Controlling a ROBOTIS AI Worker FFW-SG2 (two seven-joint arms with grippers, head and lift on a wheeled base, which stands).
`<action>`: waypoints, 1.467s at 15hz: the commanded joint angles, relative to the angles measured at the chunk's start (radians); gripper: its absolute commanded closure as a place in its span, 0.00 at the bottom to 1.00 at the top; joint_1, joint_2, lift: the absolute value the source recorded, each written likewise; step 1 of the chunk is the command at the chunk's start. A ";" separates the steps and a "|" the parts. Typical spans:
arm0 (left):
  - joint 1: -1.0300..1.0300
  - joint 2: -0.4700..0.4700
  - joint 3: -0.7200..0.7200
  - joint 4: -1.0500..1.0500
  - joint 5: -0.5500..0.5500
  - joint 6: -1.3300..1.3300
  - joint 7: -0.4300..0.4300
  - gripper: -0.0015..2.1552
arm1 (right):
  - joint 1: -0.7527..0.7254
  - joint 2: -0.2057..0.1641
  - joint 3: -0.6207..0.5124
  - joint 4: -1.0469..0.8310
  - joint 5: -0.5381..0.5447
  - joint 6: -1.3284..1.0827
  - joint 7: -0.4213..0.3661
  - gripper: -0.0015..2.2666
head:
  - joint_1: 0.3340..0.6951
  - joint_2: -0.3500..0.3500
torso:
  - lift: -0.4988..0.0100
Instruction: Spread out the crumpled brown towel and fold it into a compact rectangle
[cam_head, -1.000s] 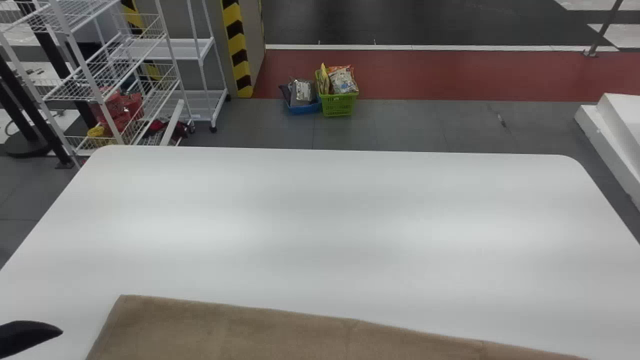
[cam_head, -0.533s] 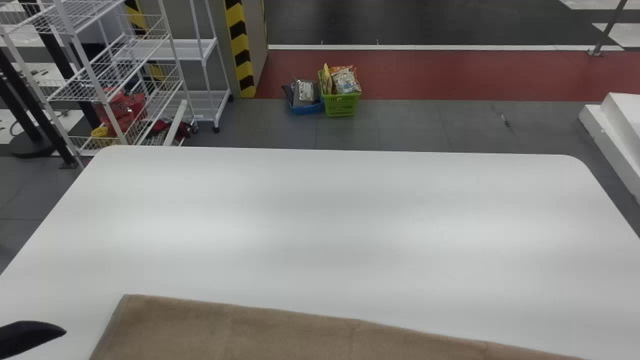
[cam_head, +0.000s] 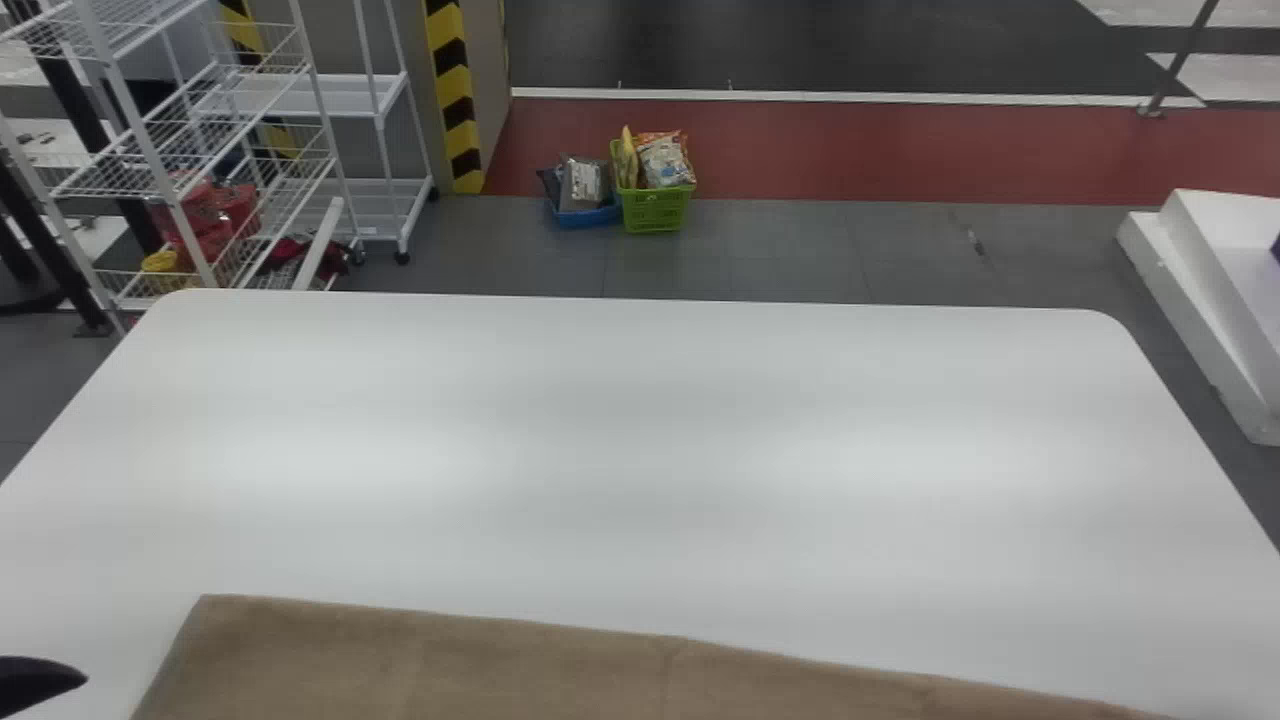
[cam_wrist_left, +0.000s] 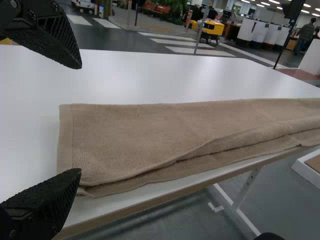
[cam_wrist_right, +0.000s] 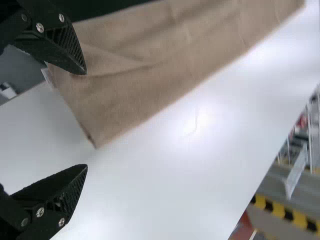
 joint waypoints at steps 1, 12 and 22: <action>-0.001 -0.003 -0.005 0.000 0.000 0.000 0.000 0.04 | -0.099 0.002 -0.009 0.046 -0.020 0.214 0.003 0.04 | 1.00 0.34 | 0.73; 0.001 -0.004 -0.014 0.013 -0.002 -0.003 0.001 0.04 | -0.200 0.002 0.152 0.167 0.049 0.211 0.003 0.14 | 1.00 0.35 | 0.73; -0.001 0.000 -0.020 0.028 -0.002 -0.006 0.017 0.04 | -0.255 0.016 0.183 0.196 0.071 0.152 0.003 0.52 | 1.00 0.44 | 0.73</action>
